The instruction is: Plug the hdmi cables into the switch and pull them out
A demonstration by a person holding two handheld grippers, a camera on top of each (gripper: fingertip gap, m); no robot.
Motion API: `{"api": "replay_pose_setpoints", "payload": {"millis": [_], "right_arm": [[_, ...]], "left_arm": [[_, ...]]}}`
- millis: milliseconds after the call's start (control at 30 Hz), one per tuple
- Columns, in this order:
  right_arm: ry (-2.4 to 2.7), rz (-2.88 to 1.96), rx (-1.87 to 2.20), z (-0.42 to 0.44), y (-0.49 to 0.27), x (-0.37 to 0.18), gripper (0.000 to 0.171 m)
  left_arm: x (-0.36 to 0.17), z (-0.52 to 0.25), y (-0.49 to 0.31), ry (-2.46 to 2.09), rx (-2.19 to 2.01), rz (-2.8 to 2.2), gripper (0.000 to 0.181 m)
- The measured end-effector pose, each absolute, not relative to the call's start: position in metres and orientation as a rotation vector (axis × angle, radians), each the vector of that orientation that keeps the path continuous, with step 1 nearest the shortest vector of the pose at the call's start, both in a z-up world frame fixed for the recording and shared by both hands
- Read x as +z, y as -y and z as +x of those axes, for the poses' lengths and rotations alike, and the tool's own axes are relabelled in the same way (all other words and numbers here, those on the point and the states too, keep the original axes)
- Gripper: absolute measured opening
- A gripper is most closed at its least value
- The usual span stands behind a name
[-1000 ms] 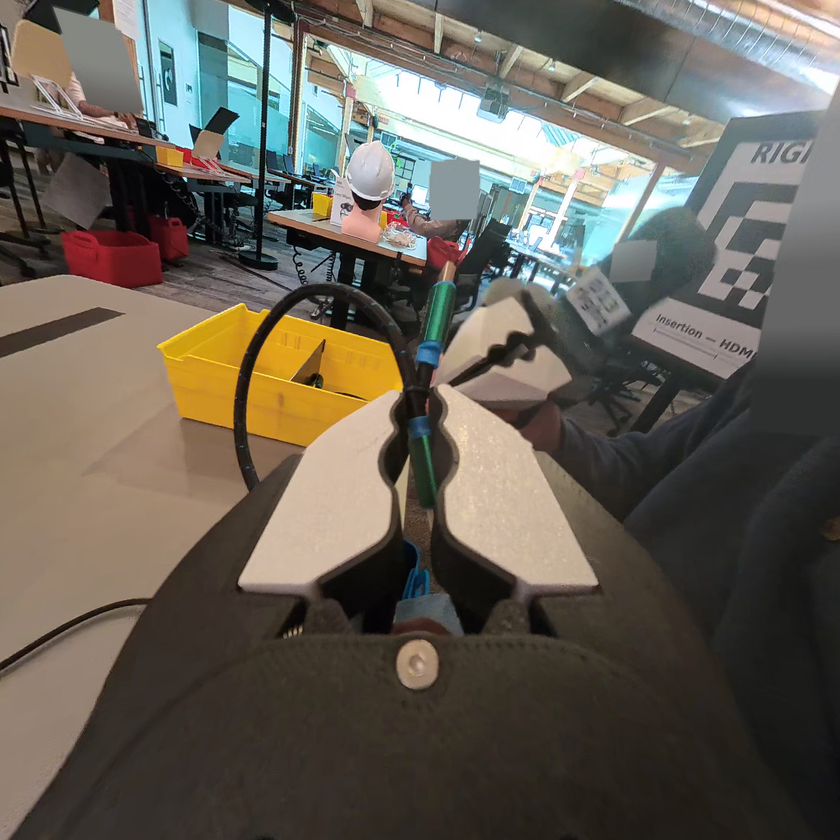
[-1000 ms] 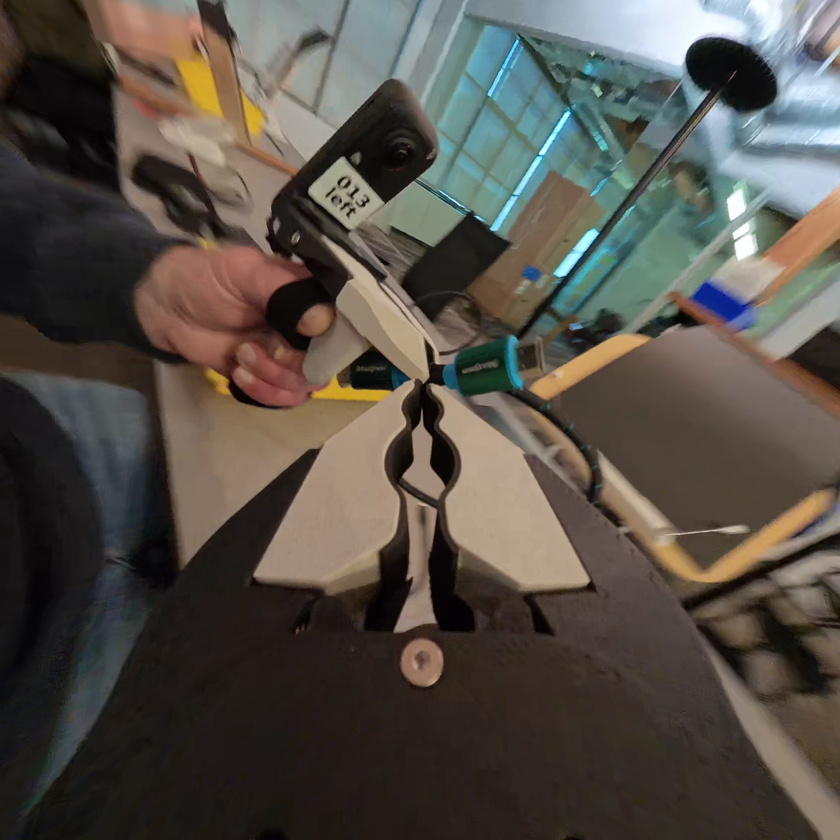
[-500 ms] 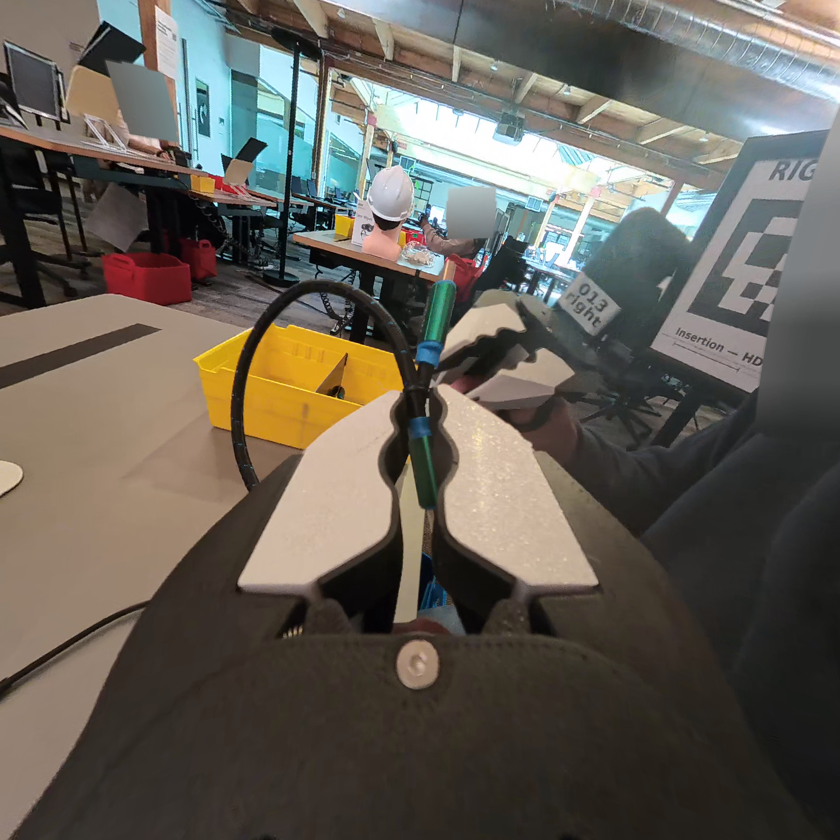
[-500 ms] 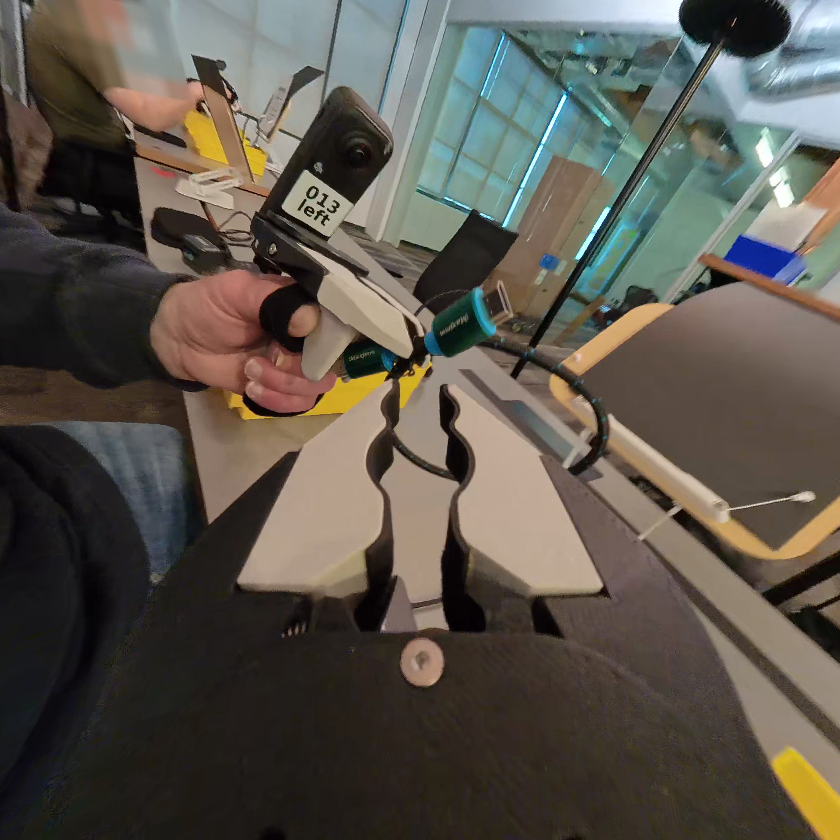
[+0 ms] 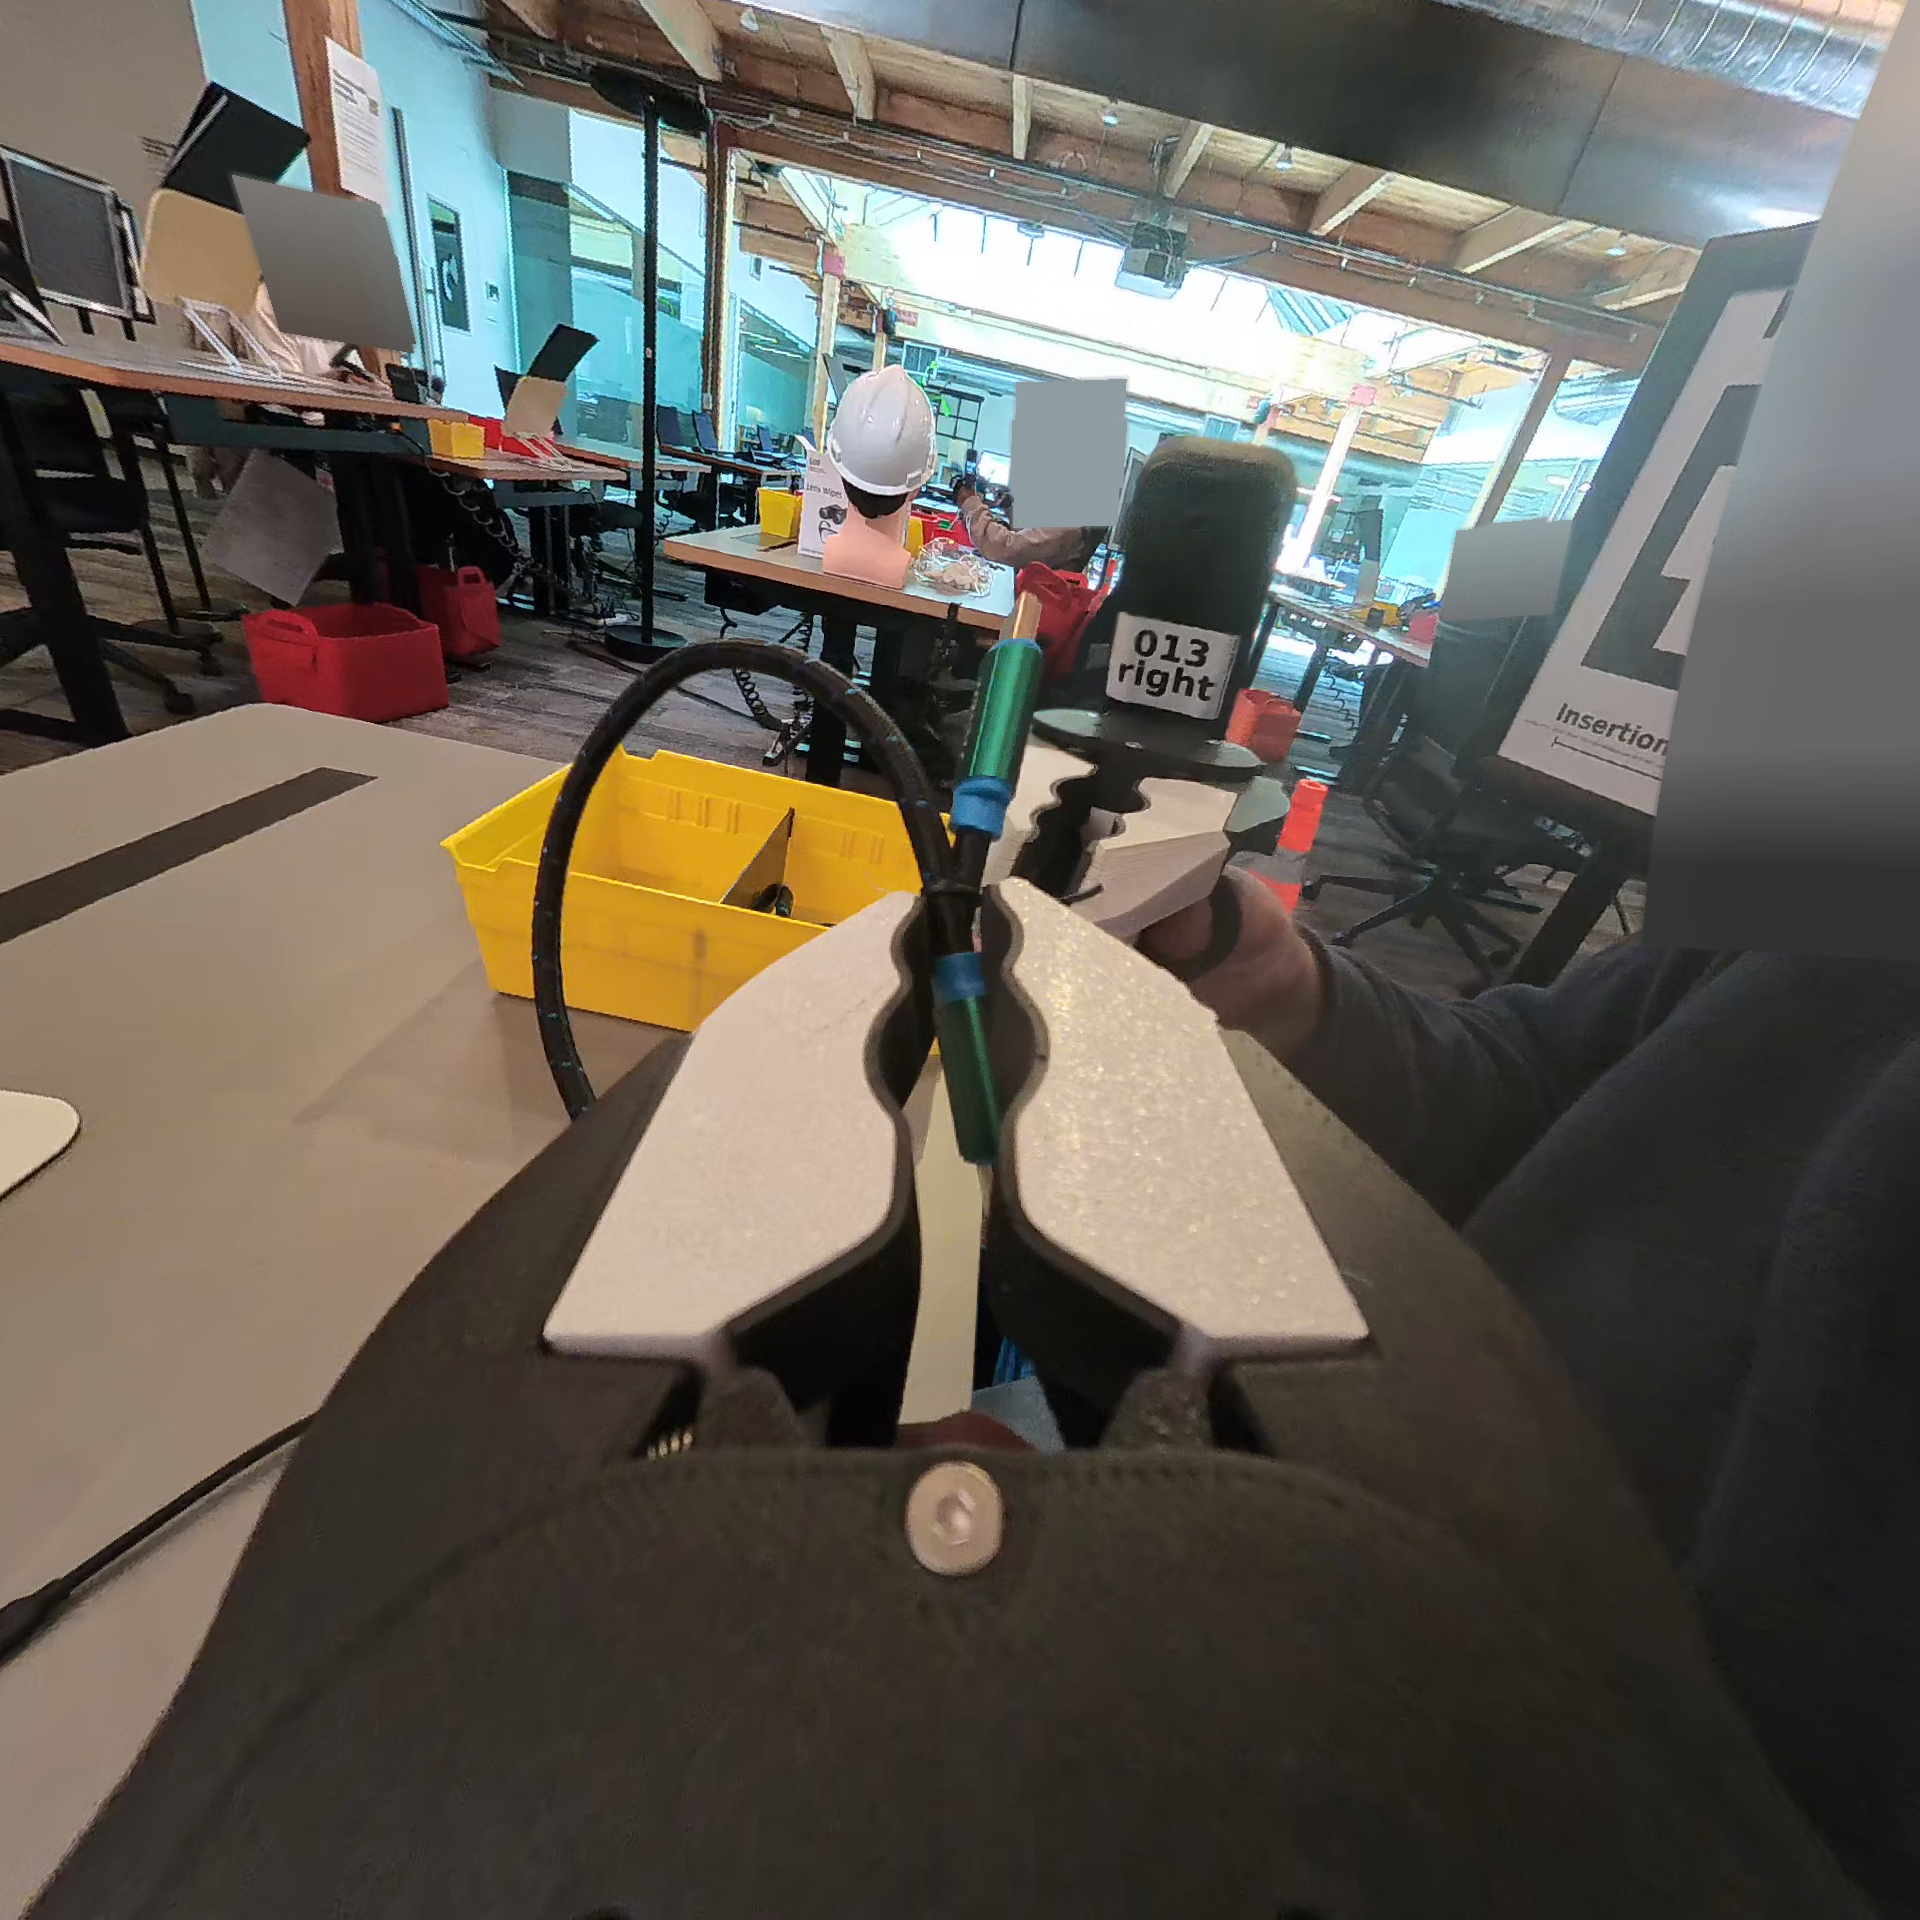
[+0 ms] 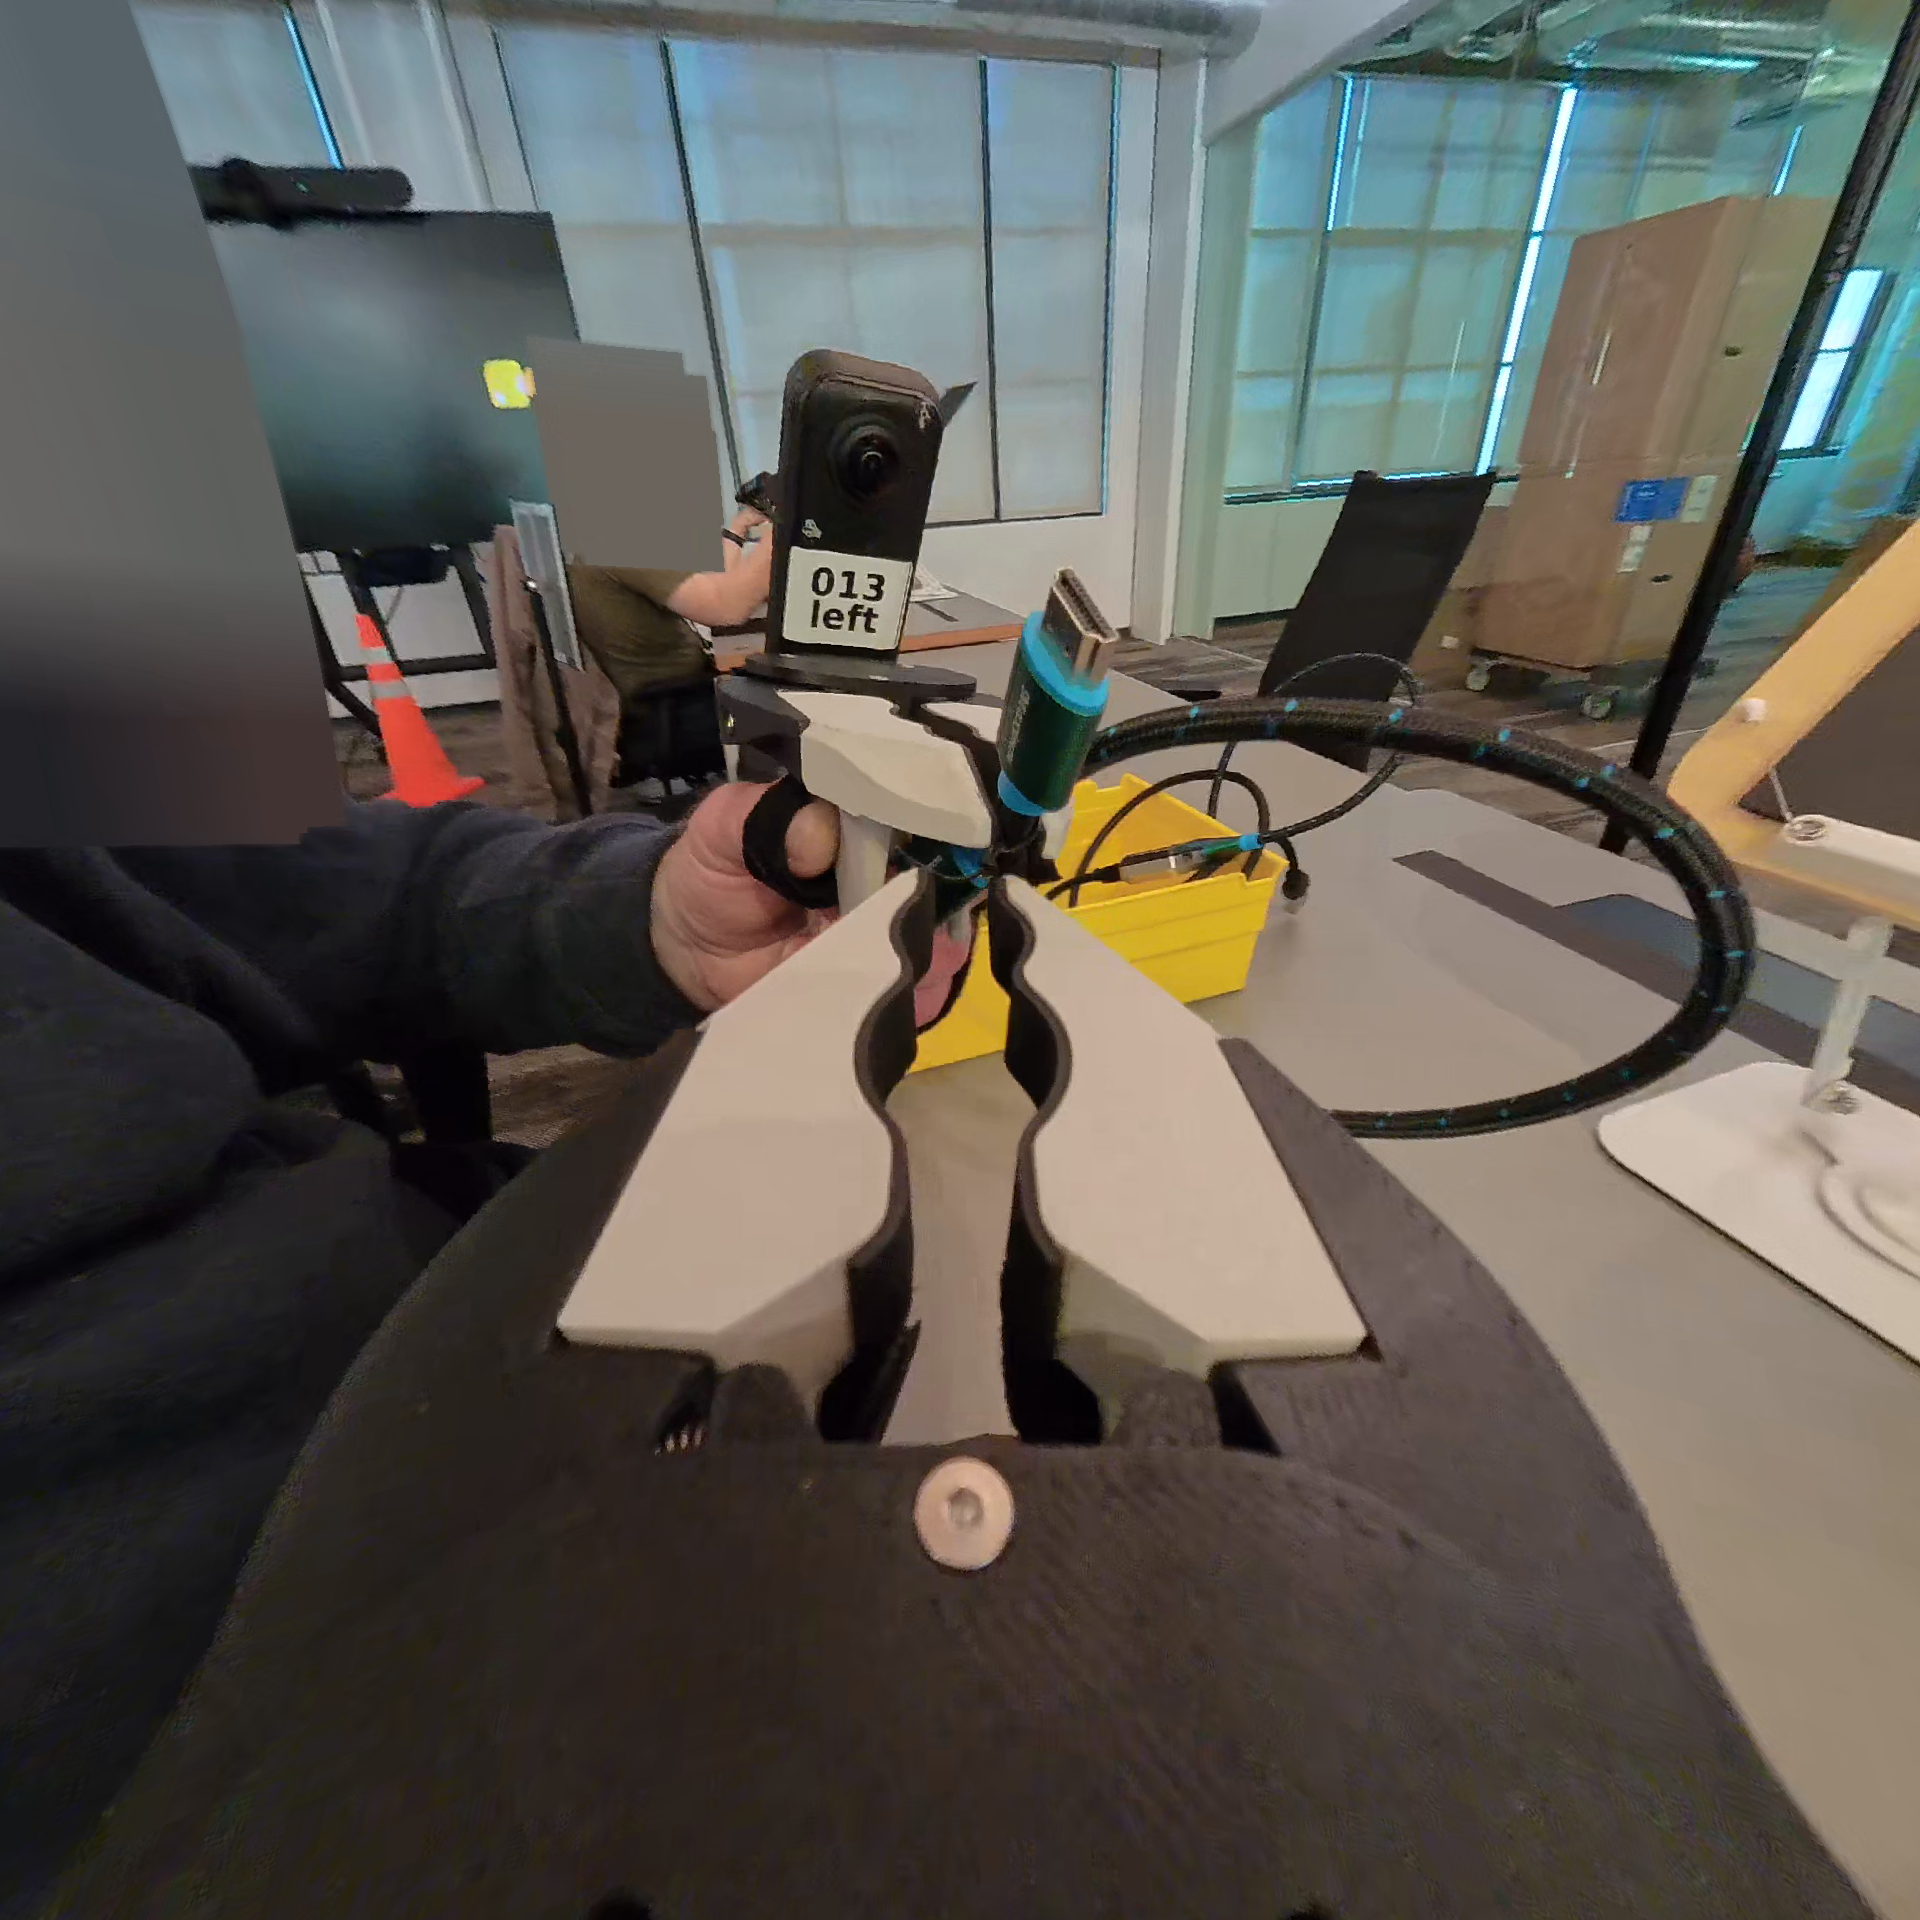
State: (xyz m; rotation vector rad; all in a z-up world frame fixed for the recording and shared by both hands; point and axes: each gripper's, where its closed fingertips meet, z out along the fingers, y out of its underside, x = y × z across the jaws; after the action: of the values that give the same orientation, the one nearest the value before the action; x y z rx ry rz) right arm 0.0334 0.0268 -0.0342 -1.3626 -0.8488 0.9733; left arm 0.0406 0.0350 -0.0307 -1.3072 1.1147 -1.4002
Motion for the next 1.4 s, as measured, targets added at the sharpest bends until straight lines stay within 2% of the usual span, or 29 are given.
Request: {"api": "replay_pose_setpoints", "payload": {"millis": [500, 667, 1400], "right_arm": [[0.855, -1.353, 0.865, 0.0368, -0.0277, -0.032, 0.008], [0.863, -1.349, 0.82, 0.0383, -0.0275, -0.0312, 0.0], [0.83, -1.367, 0.906, 0.0395, -0.029, -0.0308, 0.004]], "left_arm": [[-0.033, 0.0421, -0.0343, -1.123, -1.402, -1.313, 0.008], [-0.0326, 0.0412, -0.0355, -1.124, -1.393, -1.312, 0.008], [-0.0368, 0.0411, -0.0404, -1.129, -1.366, -1.321, 0.008]]}}
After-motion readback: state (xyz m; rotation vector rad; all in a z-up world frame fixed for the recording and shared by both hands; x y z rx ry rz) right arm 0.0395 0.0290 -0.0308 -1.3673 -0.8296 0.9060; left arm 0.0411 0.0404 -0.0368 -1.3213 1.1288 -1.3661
